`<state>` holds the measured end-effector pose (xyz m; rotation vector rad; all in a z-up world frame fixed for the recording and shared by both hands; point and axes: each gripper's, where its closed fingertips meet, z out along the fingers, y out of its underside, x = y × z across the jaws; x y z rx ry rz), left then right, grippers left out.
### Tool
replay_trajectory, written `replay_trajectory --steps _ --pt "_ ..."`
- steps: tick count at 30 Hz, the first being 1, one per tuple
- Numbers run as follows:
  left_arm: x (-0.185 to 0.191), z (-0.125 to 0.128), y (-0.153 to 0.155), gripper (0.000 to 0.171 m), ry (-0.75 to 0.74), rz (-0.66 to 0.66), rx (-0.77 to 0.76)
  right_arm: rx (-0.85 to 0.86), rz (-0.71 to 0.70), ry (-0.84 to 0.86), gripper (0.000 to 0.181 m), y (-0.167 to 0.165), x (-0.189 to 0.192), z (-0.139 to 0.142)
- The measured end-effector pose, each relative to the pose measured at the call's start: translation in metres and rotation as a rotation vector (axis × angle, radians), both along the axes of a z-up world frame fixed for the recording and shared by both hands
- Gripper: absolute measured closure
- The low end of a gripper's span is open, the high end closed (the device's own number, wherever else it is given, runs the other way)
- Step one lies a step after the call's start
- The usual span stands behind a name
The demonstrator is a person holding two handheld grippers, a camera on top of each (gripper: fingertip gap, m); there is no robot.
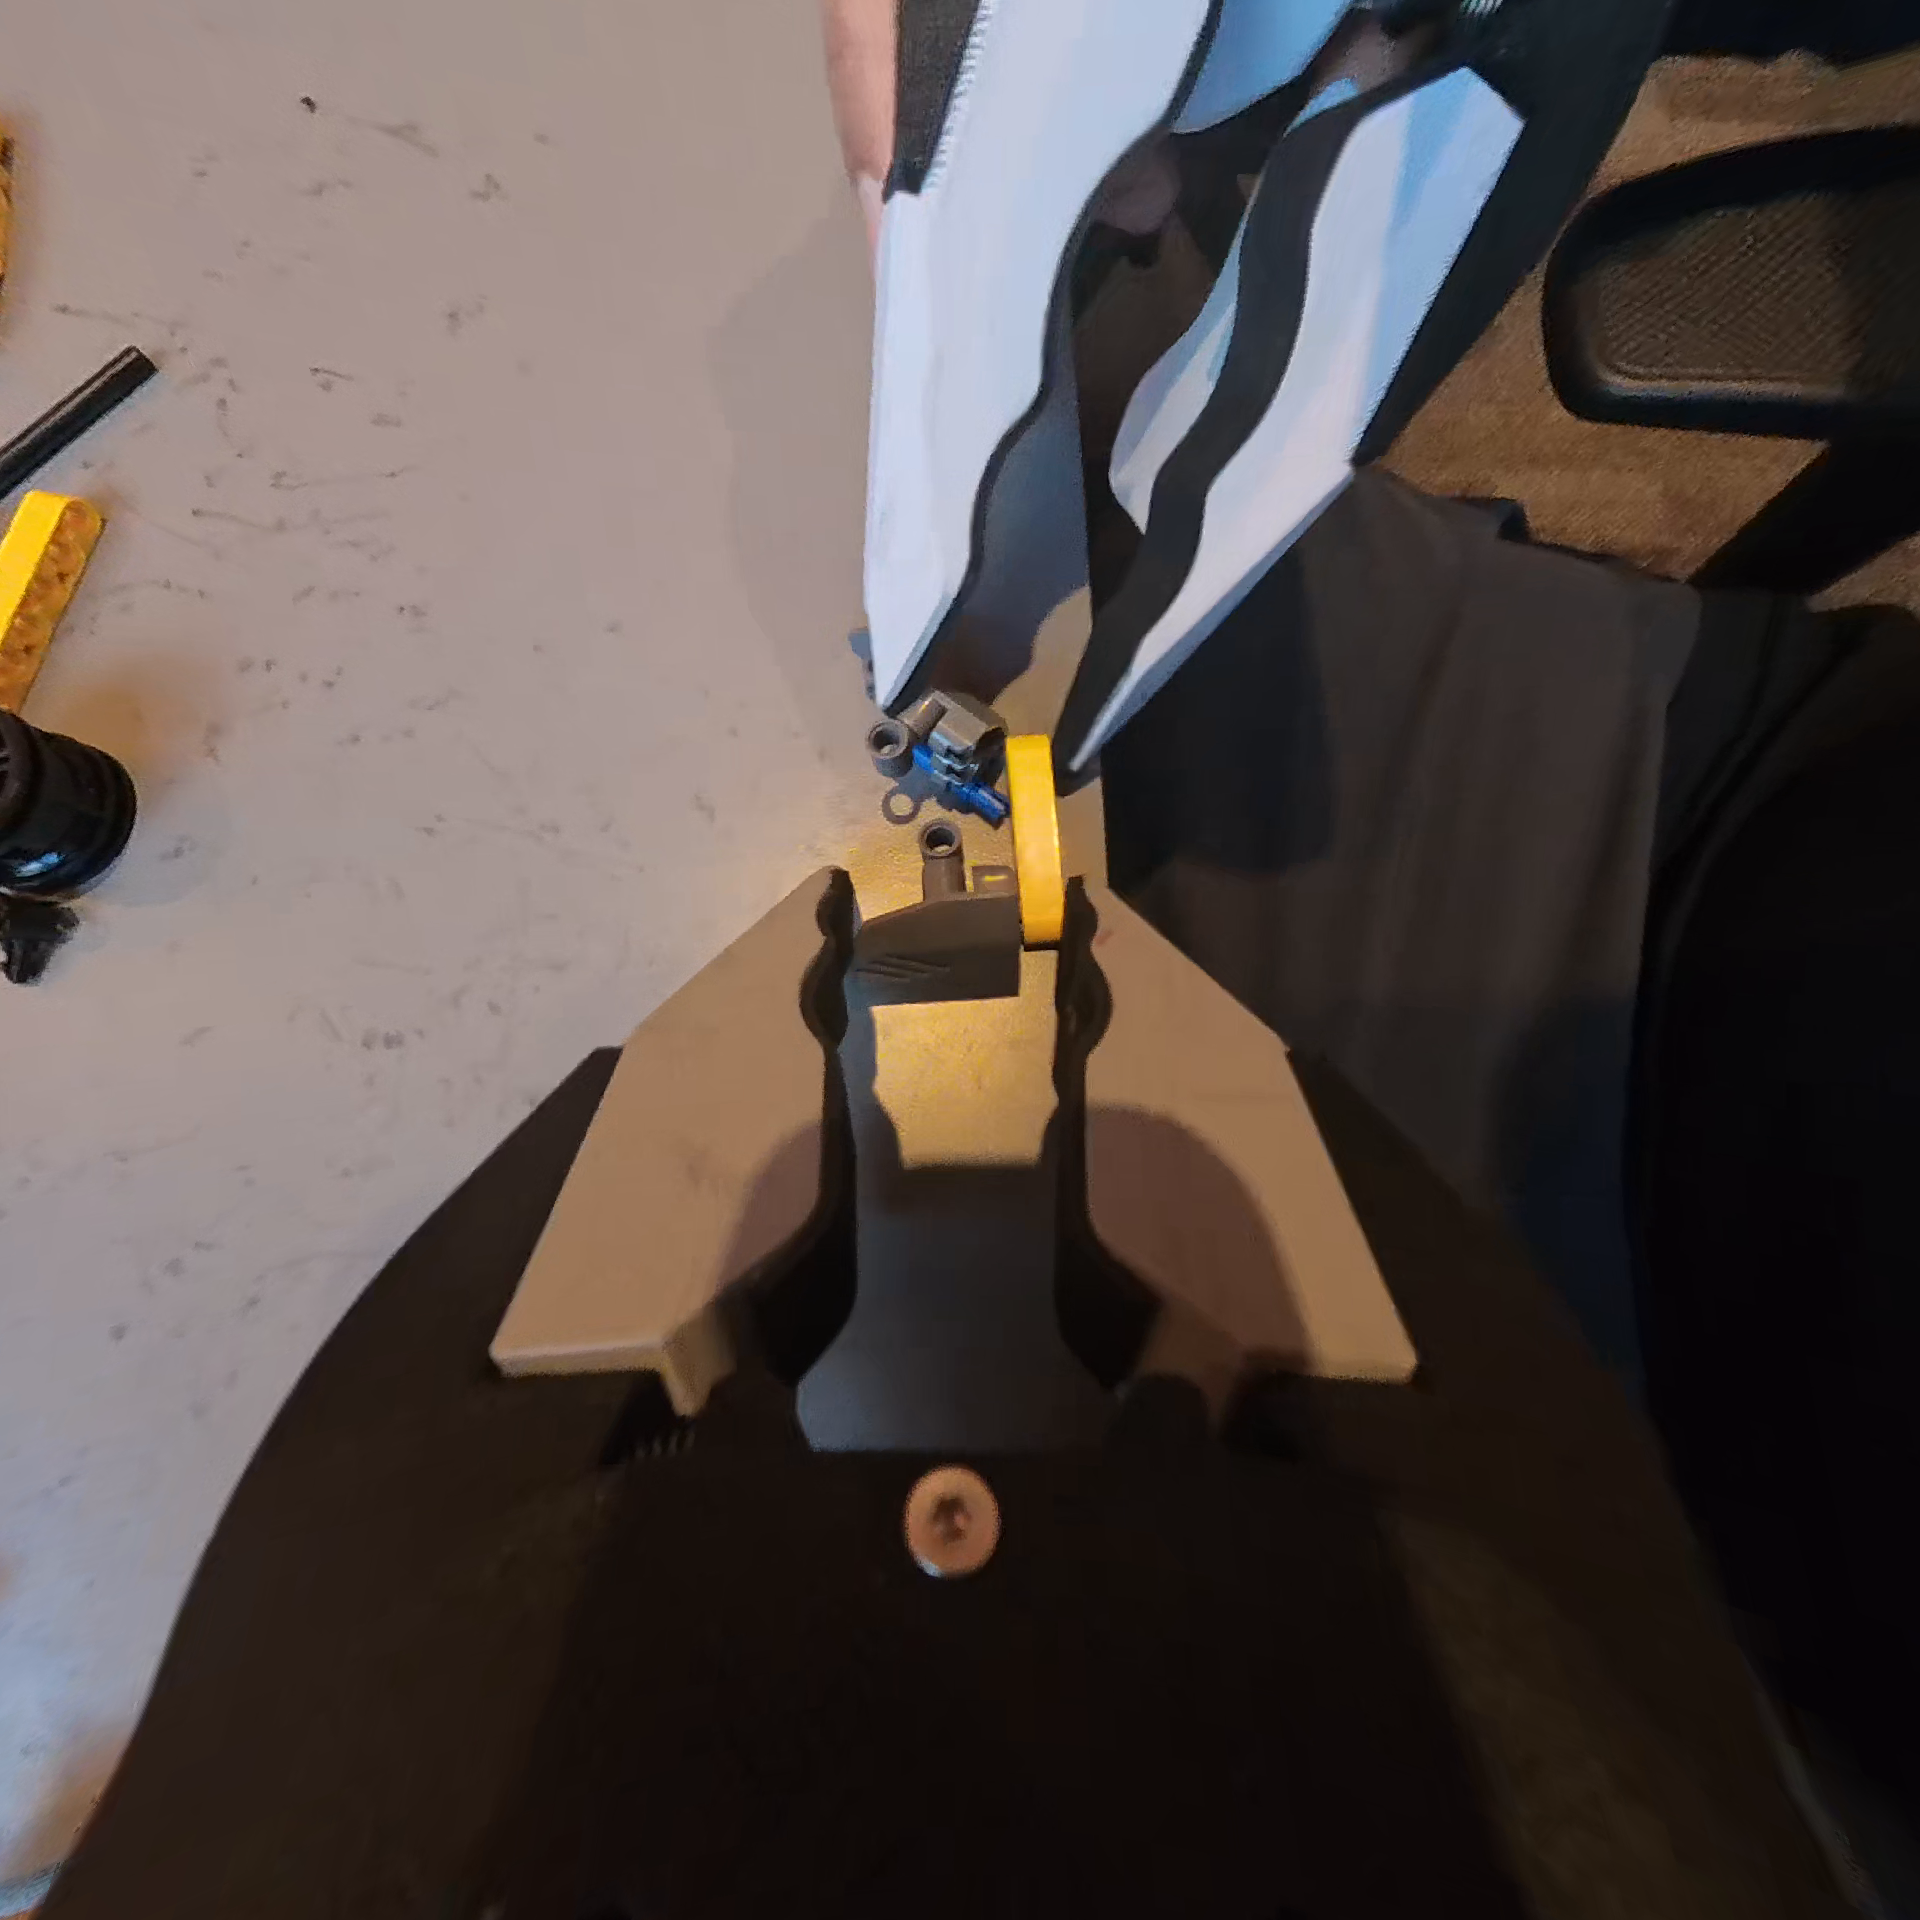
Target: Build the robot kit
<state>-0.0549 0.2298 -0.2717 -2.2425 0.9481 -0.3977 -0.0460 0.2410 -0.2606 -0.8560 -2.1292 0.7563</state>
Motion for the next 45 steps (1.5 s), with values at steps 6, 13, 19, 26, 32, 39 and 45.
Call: replay_trajectory --steps 6,13,19,26,32,39,45 --pt "-0.002 -0.001 -0.004 0.132 0.067 -0.066 -0.041 -0.018 -0.010 -0.014 0.140 0.008 0.006 0.001" --pt "-0.003 0.000 0.002 0.124 0.128 -0.097 -0.023 -0.018 -0.056 -0.013 0.139 0.014 0.003 0.003" --pt "-0.006 0.002 -0.011 0.111 0.179 -0.115 0.014 -0.099 -0.098 0.035 0.135 0.006 0.011 0.018" --pt "-0.020 0.014 -0.012 0.112 0.115 -0.033 0.022 -0.144 -0.127 0.012 0.142 -0.021 0.004 0.021" --pt "-0.023 0.022 -0.004 0.123 0.133 -0.046 0.045 -0.084 -0.113 -0.122 0.165 -0.025 -0.002 0.004" --pt "-0.020 0.018 -0.026 0.119 0.175 -0.158 0.044 -0.128 -0.135 -0.242 0.161 -0.020 -0.006 -0.010" --pt "-0.018 0.018 -0.009 0.125 0.212 -0.210 0.003 -0.102 -0.105 -0.255 0.174 -0.026 -0.004 -0.011"
